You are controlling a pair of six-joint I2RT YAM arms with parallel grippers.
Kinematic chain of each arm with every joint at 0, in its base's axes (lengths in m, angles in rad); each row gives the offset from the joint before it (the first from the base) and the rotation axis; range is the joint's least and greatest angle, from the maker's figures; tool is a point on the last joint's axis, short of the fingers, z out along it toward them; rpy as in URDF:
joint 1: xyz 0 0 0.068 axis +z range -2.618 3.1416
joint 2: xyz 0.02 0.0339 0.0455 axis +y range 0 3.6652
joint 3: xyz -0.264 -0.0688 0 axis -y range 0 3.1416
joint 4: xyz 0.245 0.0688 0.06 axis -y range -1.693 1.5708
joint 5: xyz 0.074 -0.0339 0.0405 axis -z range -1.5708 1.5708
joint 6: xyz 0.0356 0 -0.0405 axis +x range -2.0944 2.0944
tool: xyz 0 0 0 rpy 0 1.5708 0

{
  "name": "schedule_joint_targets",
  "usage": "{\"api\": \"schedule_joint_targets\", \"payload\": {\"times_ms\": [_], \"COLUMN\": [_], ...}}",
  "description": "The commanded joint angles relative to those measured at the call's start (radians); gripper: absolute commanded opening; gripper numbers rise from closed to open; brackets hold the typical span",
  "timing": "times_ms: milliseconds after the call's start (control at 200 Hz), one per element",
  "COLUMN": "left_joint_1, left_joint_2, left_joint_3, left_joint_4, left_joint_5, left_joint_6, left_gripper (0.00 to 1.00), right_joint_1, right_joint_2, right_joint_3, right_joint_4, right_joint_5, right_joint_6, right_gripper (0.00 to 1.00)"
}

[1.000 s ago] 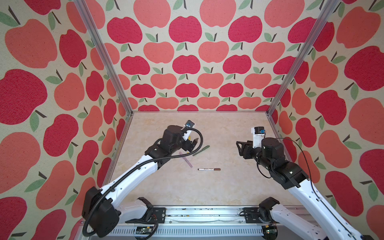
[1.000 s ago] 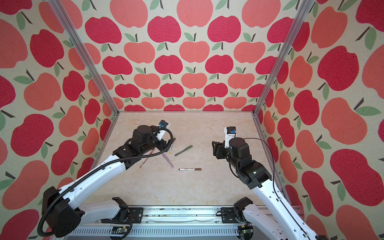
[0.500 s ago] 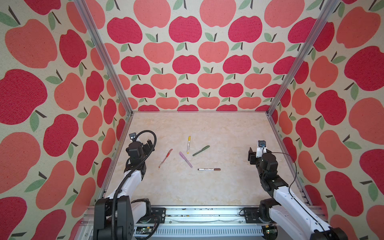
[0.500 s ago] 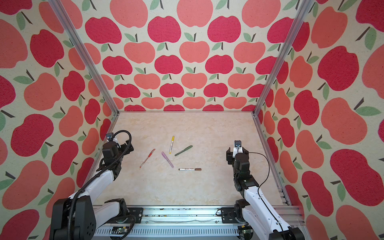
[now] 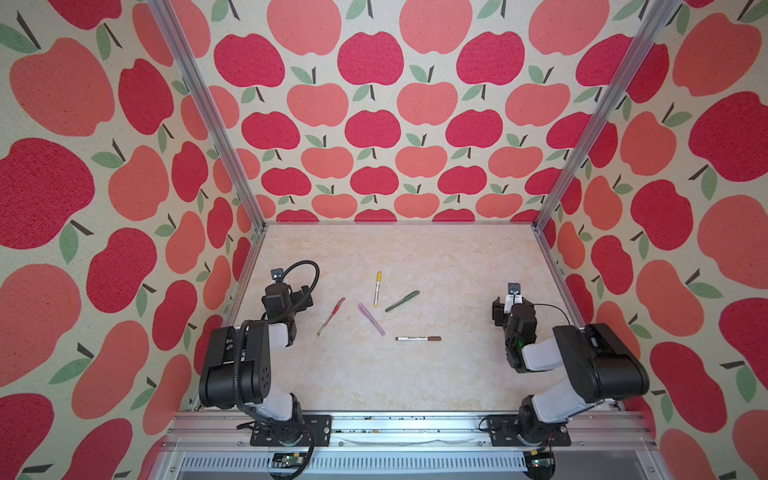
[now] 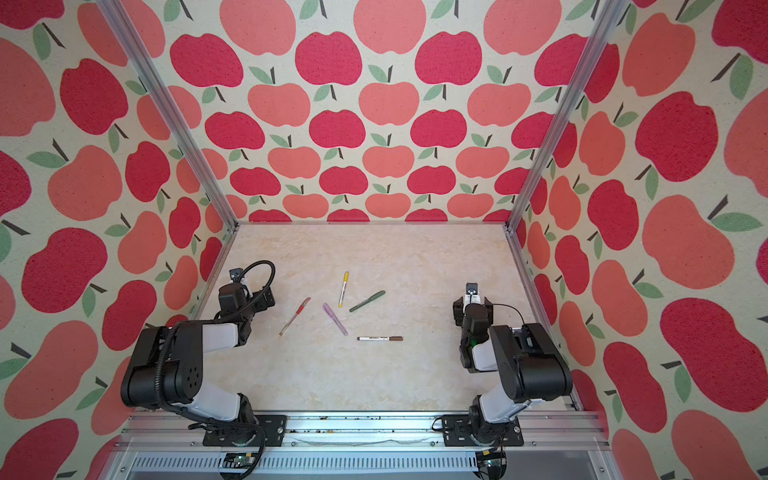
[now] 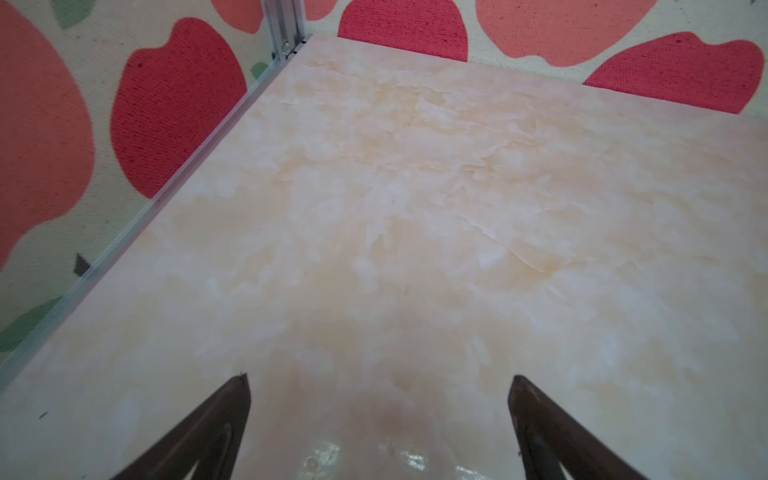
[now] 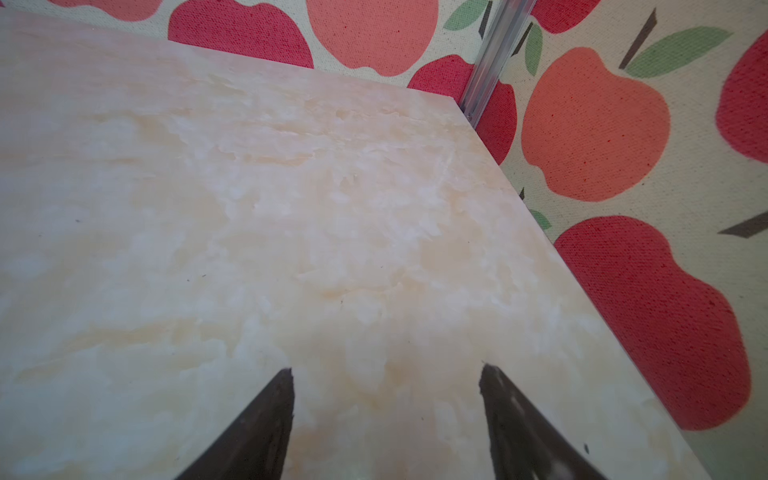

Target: Insert the pens into the pen caps

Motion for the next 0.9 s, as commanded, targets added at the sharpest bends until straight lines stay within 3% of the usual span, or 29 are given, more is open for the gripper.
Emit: {"api": "schedule_joint_targets", "payload": {"times_ms": [0,40,135,175,775,896], "left_joint_1": [-0.008,-0.014,-0.016,-0.014,-0.068,-0.071], "left_joint_2": [0.046,0.038,0.047,0.045,0.052,0.054], "left_joint_3": [-0.103,-0.093,-0.070,-0.067,-0.092,-0.092], "left_joint_4": [0.317,0.270,0.252,0.243,0.307,0.307], "left_joint_5": [0.023,-0.028,-0.007,-0.007,-0.082,-0.082], "left_joint_6": [0.048,0.027,0.042,0.039,0.087,0.088], "left_gripper": [0.99,0.99,0.99,0.99,0.99,0.99], "right_joint_1": [-0.005,-0.021,-0.074,-0.098,-0.084,-0.104], "right_joint_2": [0.030,0.001,-0.014,-0.014,-0.013,-0.012], "right_joint_3": [0.051,0.078,0.150,0.148,0.150,0.166], "right_joint_4": [0.137,0.041,-0.132,-0.130,-0.128,-0.163], "right_joint_5": [-0.056,-0.079,-0.153,-0.199,-0.185,-0.244], "right_joint_6": [-0.026,-0.004,0.045,0.058,0.041,0.050], "right_gripper": [0.85,0.90,0.99,0.99,0.99,0.99]}}
